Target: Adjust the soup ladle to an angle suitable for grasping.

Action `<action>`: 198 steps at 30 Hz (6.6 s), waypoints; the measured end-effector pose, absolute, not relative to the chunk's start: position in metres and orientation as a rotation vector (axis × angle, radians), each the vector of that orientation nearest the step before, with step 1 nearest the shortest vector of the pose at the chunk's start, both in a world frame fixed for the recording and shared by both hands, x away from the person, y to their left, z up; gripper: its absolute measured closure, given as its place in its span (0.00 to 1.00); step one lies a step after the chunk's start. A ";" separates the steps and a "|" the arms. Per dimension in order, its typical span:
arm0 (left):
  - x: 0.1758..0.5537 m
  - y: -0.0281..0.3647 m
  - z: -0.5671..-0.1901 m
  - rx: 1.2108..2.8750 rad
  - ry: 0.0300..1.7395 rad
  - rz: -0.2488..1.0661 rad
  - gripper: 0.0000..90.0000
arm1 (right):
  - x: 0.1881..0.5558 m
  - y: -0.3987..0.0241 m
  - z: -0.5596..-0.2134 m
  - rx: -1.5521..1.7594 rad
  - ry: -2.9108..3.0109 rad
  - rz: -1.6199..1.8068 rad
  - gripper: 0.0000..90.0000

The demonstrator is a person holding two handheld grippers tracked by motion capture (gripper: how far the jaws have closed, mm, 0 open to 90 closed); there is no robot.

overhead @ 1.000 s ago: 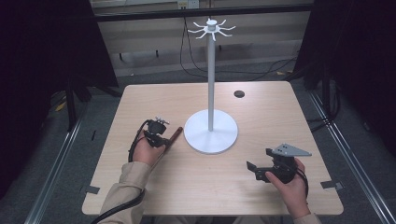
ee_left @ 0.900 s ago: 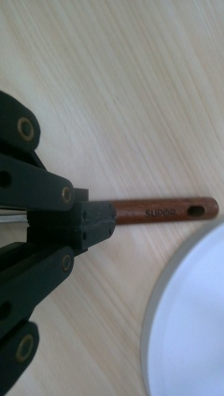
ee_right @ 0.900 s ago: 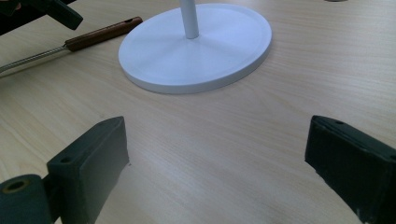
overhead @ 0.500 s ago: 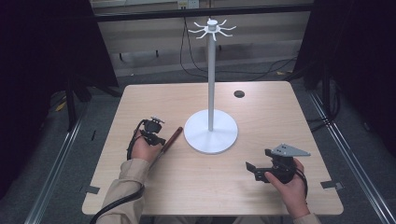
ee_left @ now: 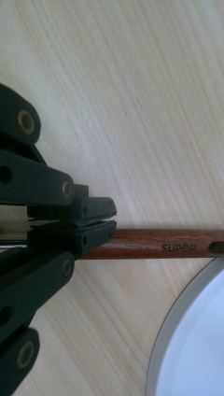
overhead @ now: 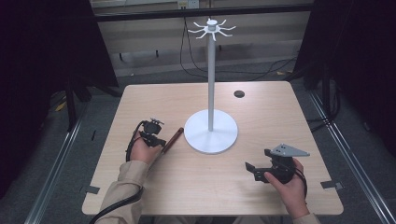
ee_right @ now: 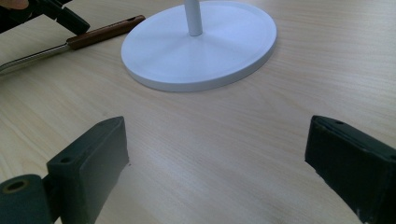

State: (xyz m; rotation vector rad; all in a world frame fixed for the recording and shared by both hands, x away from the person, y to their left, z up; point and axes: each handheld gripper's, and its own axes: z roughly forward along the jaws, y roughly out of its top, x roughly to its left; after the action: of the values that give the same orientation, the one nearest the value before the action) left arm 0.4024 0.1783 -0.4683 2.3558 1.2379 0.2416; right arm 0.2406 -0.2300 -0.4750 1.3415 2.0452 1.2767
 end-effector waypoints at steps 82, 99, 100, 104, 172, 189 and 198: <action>0.359 0.199 -0.393 1.951 0.953 0.238 0.83 | 0.241 -0.226 -0.473 1.312 2.026 1.312 0.06; 0.349 0.183 -0.357 1.827 0.850 0.278 0.83 | 0.241 -0.226 -0.473 1.308 2.025 1.314 0.04; 0.349 0.183 -0.357 1.827 0.850 0.278 0.83 | 0.241 -0.226 -0.473 1.308 2.025 1.314 0.04; 0.349 0.177 -0.348 1.815 0.827 0.297 0.83 | 0.240 -0.226 -0.473 1.307 2.023 1.315 0.04; 0.371 0.115 -0.251 1.693 0.660 0.373 0.83 | 0.240 -0.226 -0.470 1.288 2.021 1.347 0.03; 0.380 0.098 -0.260 1.675 0.661 0.360 0.83 | 0.240 -0.226 -0.469 1.286 2.021 1.351 0.03; 0.385 0.091 -0.265 1.653 0.659 0.385 0.83 | 0.240 -0.226 -0.469 1.289 2.018 1.353 0.03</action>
State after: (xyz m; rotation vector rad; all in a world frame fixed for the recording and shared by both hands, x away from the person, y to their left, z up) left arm 0.3848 0.0913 -0.2649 1.6529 0.6588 0.3851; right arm 0.2398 -0.2264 -0.4686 1.2894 2.0176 1.3529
